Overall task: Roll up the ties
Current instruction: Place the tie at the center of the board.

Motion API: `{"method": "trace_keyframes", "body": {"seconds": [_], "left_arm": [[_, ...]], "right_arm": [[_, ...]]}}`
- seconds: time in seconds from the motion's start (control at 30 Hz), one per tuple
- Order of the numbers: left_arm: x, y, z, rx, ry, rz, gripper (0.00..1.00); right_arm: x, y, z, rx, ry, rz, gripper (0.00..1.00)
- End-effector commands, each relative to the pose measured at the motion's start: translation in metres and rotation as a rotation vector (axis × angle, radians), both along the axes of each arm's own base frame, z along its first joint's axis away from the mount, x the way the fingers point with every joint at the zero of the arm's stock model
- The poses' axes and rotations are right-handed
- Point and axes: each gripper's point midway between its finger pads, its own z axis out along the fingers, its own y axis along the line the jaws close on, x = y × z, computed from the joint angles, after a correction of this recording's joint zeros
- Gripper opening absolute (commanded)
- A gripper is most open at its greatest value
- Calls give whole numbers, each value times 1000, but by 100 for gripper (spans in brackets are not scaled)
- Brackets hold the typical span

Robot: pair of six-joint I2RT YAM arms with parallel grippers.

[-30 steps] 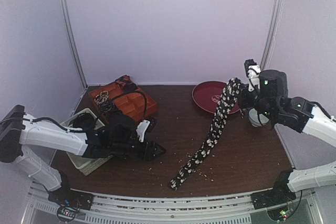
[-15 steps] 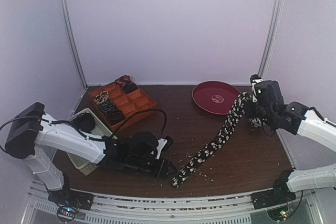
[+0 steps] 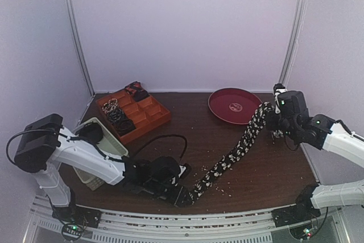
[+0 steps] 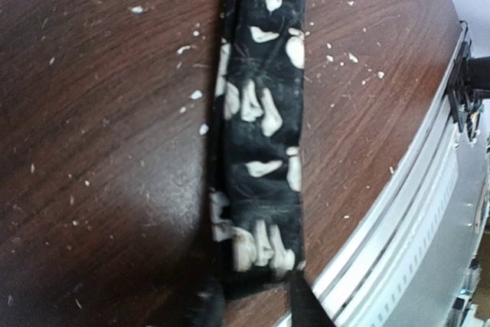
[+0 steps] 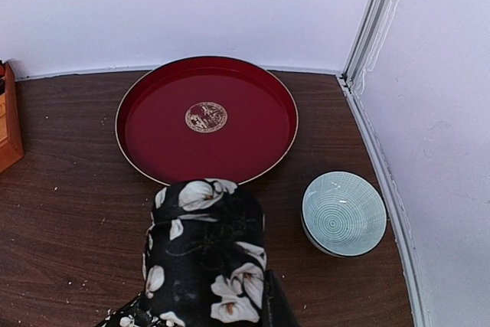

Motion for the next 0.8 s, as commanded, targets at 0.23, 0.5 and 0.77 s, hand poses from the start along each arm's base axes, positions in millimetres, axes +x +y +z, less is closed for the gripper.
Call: {"method": "trace_keyframes", "body": {"seconds": [0.23, 0.5, 0.77], "left_arm": [[40, 38, 0, 183, -158, 131, 0], [50, 75, 12, 203, -149, 111, 0], [52, 106, 12, 247, -104, 104, 0]], "right_arm": [[-2, -2, -4, 61, 6, -19, 0], [-4, -31, -36, -78, 68, -167, 0], [-10, -50, -68, -183, 154, -261, 9]]}}
